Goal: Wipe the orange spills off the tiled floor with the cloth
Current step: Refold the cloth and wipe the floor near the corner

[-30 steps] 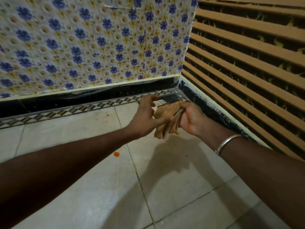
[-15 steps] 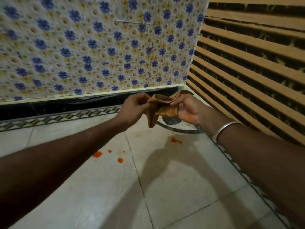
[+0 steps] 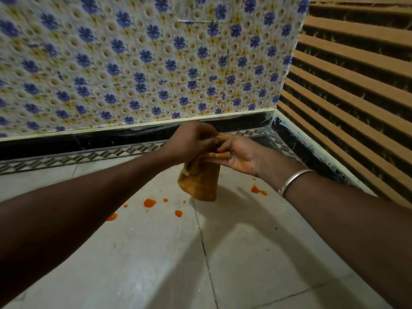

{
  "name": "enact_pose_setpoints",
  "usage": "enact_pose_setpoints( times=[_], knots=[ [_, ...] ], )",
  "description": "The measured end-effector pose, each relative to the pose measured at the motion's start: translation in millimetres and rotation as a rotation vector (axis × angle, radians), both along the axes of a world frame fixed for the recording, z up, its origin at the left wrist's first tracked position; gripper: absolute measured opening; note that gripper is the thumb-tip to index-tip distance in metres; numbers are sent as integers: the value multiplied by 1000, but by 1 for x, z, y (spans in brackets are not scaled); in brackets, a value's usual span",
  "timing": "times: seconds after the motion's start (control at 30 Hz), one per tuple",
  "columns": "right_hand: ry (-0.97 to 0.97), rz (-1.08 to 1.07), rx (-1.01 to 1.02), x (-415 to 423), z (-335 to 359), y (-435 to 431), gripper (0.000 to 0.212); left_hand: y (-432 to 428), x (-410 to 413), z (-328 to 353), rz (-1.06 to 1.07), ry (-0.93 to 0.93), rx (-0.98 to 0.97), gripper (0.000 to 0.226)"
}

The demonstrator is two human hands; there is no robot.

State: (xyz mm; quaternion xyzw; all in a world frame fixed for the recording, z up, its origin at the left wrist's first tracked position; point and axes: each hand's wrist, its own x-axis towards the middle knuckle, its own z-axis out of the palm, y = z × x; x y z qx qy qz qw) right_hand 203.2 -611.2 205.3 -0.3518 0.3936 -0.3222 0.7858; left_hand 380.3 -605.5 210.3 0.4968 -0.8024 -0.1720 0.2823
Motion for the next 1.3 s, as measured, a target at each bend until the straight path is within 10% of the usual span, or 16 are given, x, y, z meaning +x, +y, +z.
enact_pose_setpoints(
  times=[0.33, 0.57, 0.8, 1.07, 1.3],
  knots=[
    [-45, -137, 86, -6, -1, -1, 39, 16, 12, -11, -83, -196, 111, 76],
    [-44, -64, 22, -20, 9, -3, 37, 7, 33, 2, 153, 191, 226, 13],
    [662, 92, -631, -8, 11, -1, 41, -9, 54, 30, 128, 550, 295, 11],
    [280, -100, -356, 17, 19, -2, 26, 29, 58, -10, -77, 650, 847, 58],
    [223, 62, -163, 5, 4, 4, 41, 37, 58, -13, 63, 848, 909, 43]
  ],
)
